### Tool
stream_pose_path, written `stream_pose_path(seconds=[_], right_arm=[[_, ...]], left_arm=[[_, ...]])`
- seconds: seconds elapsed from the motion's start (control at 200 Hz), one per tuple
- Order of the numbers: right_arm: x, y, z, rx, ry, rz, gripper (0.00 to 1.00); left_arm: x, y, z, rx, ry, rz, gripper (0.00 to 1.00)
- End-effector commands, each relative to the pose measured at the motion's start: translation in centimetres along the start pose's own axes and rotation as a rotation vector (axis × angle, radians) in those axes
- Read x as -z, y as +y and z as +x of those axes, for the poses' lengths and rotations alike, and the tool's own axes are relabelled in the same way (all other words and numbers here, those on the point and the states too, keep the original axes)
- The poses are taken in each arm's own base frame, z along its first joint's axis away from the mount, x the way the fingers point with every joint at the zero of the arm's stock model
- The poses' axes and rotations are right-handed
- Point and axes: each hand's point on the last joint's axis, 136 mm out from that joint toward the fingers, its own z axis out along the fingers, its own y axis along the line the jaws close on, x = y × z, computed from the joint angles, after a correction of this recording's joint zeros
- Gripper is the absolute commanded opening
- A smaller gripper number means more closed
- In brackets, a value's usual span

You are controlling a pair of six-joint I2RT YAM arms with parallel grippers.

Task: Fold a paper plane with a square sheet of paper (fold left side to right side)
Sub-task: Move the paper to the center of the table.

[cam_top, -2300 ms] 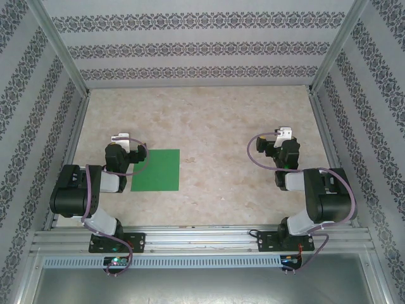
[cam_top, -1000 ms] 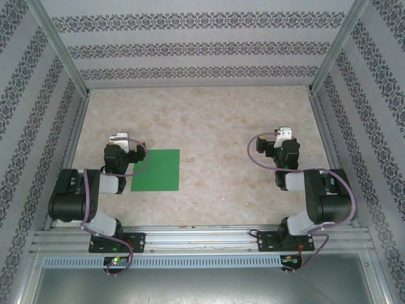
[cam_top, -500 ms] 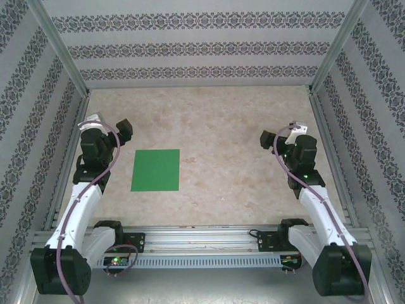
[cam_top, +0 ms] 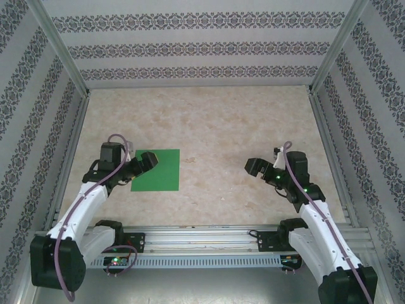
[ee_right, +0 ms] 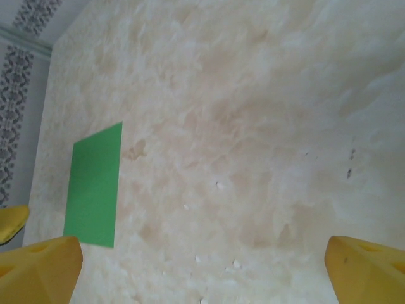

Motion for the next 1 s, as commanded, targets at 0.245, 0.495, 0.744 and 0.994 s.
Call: stream_pose_path(seconds=[0.245,0.495,0.744,0.994], right_arm=[[-1.3,-0.5,1.7,0.040,0.086,0.135,0.98],[-1.4,-0.5,1.1,0.075,0.089,0.180,0.98],[-1.2,-1.0,0.7,0.095,0.086,0.227,0.98],[-0.9,-1.4,0.2,0.113,0.082,0.272,0.98]], left_arm=[[-5.6,-1.6,0.6,-0.059,0.104,-0.011,1.00],[-8.3,-1.2,1.2,-0.045,0.173,-0.045,1.00],[-9.2,0.0,3.6,-0.014,0.249,-0.157,1.00],[-10.7,-1.7,7.5,0.063,0.294,-0.136,1.00]])
